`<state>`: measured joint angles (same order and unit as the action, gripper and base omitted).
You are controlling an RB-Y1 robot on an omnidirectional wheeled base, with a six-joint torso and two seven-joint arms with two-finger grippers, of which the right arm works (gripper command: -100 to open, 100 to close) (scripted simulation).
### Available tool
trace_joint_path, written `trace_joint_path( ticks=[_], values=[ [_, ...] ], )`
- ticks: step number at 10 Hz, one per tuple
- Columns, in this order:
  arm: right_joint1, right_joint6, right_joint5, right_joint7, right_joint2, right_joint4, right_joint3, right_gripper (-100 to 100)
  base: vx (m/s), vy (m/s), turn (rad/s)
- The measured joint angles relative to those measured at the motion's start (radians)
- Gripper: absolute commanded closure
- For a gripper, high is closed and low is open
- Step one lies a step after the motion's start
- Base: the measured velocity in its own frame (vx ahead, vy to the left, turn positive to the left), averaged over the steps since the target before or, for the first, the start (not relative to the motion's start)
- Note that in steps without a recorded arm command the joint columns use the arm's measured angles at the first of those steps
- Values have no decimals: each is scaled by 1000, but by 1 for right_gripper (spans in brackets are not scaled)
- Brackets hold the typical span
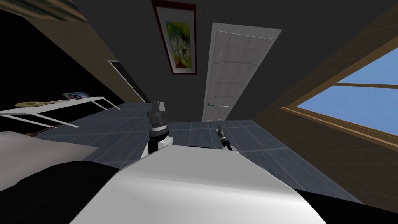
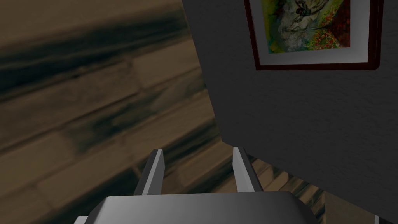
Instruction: Pull the door open
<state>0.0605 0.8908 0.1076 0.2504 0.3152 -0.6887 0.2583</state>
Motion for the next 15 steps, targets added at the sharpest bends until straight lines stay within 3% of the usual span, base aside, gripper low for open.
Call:
trace_joint_path(
  ticks=[9, 11, 12, 15],
  values=[
    [8, 20, 6, 8, 9, 45, -42, -100, -162, -103, 104],
    [23, 37, 9, 13, 12, 84, -59, -100, -55, -174, 106],
    [11, 30, 11, 13, 15, 66, -69, -100, 0, -127, 42],
    [27, 42, 14, 18, 19, 105, -85, -100, 43, -92, 78]
  ],
)
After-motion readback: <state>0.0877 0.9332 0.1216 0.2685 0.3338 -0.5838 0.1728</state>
